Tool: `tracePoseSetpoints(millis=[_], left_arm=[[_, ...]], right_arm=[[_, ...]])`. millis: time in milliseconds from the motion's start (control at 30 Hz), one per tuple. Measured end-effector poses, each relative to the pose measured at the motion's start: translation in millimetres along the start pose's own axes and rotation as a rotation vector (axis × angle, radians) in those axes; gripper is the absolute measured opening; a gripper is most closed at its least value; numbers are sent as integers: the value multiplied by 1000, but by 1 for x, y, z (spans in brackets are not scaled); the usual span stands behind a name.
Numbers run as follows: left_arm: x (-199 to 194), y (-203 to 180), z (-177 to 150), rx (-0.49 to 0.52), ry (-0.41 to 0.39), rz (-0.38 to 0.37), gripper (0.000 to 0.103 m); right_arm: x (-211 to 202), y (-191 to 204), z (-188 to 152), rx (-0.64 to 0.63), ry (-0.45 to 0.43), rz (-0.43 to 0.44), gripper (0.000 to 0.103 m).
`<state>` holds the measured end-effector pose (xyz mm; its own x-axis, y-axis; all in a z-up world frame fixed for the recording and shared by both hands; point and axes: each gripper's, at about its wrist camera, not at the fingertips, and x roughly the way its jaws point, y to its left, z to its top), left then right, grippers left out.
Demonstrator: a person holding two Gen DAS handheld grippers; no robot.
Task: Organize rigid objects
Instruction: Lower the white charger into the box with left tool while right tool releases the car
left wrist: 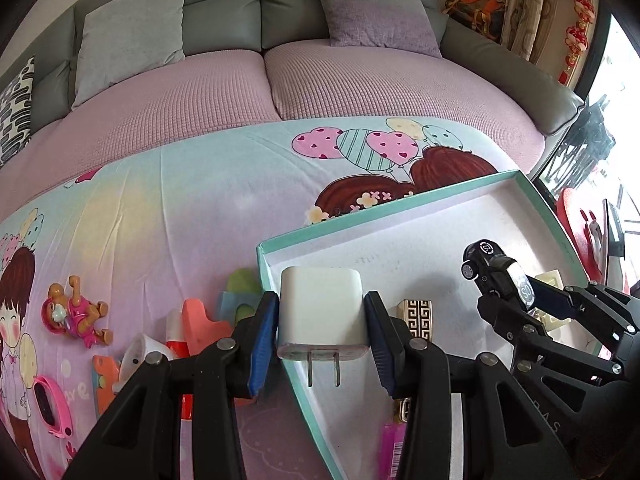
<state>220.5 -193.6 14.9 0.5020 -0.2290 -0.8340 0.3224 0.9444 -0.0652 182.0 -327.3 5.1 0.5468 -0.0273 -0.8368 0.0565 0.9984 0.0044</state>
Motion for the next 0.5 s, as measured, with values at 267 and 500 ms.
tracePoseSetpoints(millis=[267, 500], left_arm=[[13, -8, 3, 3, 8, -7, 45], [22, -11, -3, 0, 27, -15, 45]], right_arm=[[8, -4, 3, -2, 11, -5, 37], [10, -5, 2, -3, 18, -4, 37]])
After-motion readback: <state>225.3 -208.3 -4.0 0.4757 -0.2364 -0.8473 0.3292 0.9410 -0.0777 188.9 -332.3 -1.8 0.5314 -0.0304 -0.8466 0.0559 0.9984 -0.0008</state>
